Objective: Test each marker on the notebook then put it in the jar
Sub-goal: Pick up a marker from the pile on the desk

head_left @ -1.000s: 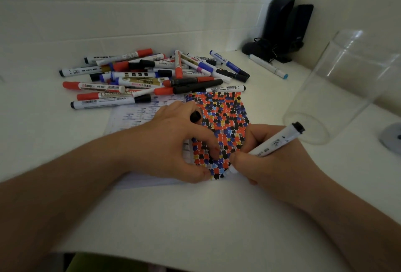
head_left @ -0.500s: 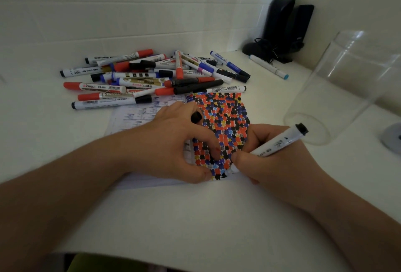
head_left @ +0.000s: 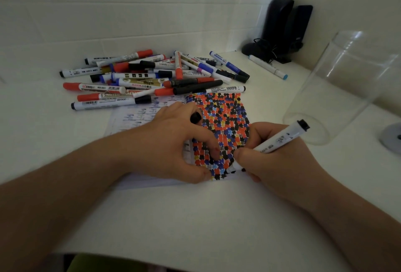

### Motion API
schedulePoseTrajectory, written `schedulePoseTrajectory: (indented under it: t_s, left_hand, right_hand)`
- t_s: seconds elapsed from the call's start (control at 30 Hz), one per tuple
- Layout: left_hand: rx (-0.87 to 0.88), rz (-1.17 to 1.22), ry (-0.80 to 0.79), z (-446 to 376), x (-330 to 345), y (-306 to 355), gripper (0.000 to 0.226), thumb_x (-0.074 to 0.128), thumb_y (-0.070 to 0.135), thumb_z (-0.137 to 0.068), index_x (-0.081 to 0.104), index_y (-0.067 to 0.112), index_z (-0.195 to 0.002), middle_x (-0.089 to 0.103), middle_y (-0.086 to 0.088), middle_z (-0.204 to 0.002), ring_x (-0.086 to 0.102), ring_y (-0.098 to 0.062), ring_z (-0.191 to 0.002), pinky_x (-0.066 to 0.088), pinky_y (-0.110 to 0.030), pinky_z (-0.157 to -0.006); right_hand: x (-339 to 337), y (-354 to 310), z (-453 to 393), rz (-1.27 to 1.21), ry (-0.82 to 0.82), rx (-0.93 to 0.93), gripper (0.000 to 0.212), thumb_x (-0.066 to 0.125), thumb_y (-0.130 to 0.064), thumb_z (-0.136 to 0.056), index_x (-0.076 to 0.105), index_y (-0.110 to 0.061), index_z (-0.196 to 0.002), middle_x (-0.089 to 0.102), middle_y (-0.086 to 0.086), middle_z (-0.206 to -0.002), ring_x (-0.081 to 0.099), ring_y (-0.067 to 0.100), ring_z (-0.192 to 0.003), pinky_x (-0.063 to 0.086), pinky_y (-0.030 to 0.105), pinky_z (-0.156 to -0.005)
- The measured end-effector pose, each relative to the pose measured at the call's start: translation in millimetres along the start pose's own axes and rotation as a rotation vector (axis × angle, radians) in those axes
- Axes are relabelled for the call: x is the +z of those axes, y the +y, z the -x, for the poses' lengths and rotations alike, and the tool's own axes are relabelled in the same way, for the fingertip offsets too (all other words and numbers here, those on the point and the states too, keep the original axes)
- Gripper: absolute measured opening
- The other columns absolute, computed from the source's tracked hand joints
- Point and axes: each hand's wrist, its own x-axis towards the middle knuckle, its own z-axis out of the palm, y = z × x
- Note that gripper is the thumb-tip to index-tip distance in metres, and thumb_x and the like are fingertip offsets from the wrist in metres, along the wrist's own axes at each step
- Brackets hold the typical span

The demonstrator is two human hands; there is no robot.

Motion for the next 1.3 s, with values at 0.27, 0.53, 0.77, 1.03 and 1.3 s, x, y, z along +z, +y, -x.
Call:
schedulePoseTrajectory:
  t_s: [0.27, 0.53, 0.77, 1.03, 1.3]
  left_hand:
    - [0.010, -0.003, 0.021, 0, 0, 1, 0.047, 0.062, 0.080, -0.067, 0.057, 0.065, -0.111, 0.032, 0.015, -0.115, 0.031, -0.013, -0.112, 0.033, -0.036, -0.101]
    - [-0.035, 0.340, 0.154, -1, -2, -6, 0.044, 0.045, 0.016, -0.108, 0.041, 0.056, -0.125, 0.061, 0.023, -0.113, 0.057, -0.001, -0.080, 0.052, -0.028, -0.073]
    - [-0.131, 0.652, 0.268, -5, -9, -12, 0.019, 0.053, 0.012, -0.104, 0.052, 0.027, -0.116, 0.074, 0.019, -0.114, 0.064, 0.008, -0.069, 0.048, -0.010, -0.062]
    - [-0.175, 0.661, 0.319, -5, -7, -14, 0.021, 0.053, 0.017, -0.105, 0.058, 0.036, -0.113, 0.072, 0.024, -0.113, 0.065, 0.007, -0.106, 0.051, -0.017, -0.087]
    - [-0.133, 0.552, 0.326, -3, -4, -14, 0.023, 0.055, 0.024, -0.104, 0.058, 0.045, -0.112, 0.065, 0.031, -0.110, 0.063, 0.006, -0.101, 0.051, -0.016, -0.082]
  right_hand:
    - [-4, 7, 1, 0.040, -0.058, -0.076, 0.032, 0.077, -0.019, -0.067, 0.052, -0.001, -0.061, 0.055, 0.022, -0.055, 0.047, 0.016, -0.044, 0.041, 0.022, -0.043]
    - [-42, -6, -22, -0.584, -0.195, -0.128, 0.030, 0.088, -0.028, -0.078, 0.063, -0.015, -0.072, 0.049, 0.006, -0.057, 0.037, 0.013, -0.045, 0.034, 0.019, -0.041]
    - [-35, -39, -58, -0.470, -0.198, -0.139, 0.020, 0.058, -0.021, -0.070, 0.071, -0.008, -0.078, 0.073, 0.003, -0.083, 0.072, 0.020, -0.081, 0.057, 0.025, -0.065]
    - [-4, -14, -56, -0.664, 0.004, -0.062, 0.026, 0.047, -0.014, -0.062, 0.059, 0.001, -0.080, 0.054, 0.006, -0.059, 0.044, 0.019, -0.054, 0.035, 0.032, -0.056]
    - [5, -3, -57, -0.476, 0.039, -0.066, 0.017, 0.053, -0.017, -0.076, 0.067, -0.025, -0.068, 0.061, 0.003, -0.062, 0.057, 0.017, -0.059, 0.043, 0.029, -0.055]
